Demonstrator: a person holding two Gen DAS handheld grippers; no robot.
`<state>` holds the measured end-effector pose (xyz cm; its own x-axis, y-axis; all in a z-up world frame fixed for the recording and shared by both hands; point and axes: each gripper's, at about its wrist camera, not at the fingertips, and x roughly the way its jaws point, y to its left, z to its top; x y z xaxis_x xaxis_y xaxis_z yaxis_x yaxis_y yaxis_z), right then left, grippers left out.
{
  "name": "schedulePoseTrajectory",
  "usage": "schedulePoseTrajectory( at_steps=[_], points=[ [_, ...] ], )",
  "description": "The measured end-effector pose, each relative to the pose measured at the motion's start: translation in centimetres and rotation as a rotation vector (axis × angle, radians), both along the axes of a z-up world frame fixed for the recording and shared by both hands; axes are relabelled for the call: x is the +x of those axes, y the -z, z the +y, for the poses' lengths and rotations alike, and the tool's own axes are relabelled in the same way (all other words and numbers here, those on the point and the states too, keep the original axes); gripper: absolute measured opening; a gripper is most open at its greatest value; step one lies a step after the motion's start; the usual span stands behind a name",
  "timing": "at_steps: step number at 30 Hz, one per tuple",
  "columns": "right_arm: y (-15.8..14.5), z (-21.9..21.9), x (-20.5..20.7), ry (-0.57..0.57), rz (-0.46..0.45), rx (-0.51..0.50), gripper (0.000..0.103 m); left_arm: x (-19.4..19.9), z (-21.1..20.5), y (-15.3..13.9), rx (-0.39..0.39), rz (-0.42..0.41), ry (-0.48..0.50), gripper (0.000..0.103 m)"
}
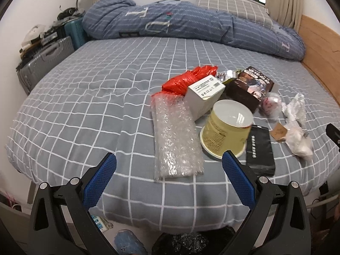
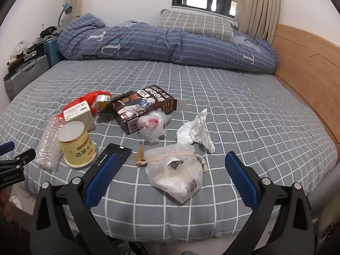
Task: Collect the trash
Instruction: 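Grasp the bubble wrap with the left tool while the right tool grasps the white drawstring bag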
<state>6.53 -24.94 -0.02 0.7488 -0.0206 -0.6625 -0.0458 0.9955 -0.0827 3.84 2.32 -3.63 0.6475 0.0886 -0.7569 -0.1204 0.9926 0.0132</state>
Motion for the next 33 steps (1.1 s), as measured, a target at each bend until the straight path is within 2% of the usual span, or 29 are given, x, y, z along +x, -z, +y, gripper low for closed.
schedulePoseTrajectory(
  at_steps=[5,11,17,24,29,31,33],
  points=[
    [1.8,-0.6,1.4,0.019,0.036,0.001,0.096,2.0,0.6,1.0,0.004,0.021,-0.019,0.097],
    [5.4,-1.1,3.3,0.033,0.095,-0.02,0.094,4.4,1.0,2.4,0.03,0.049,-0.024,0.096],
    [7.5,-1.3,4.5,0.037,0.145,0.012,0.086,5.9,1.2,4.0,0.016,0.078,-0.022,0.094],
    [9.0,-2.0,5.2,0.041,0.201,0.079,0.07,7.1,1.5,5.5,0.002,0.109,-0.03,0.089],
    [9.4,-1.9,5.5,0.048,0.211,0.077,0.059,7.3,1.3,6.3,-0.01,0.128,-0.013,0.076],
    [9.6,-1.8,5.5,0.045,0.22,0.074,0.055,7.4,1.2,6.4,-0.025,0.123,0.004,0.065],
    [9.7,-1.6,5.6,0.043,0.223,0.058,0.053,7.4,1.2,6.6,-0.034,0.12,0.009,0.058]
  ],
)
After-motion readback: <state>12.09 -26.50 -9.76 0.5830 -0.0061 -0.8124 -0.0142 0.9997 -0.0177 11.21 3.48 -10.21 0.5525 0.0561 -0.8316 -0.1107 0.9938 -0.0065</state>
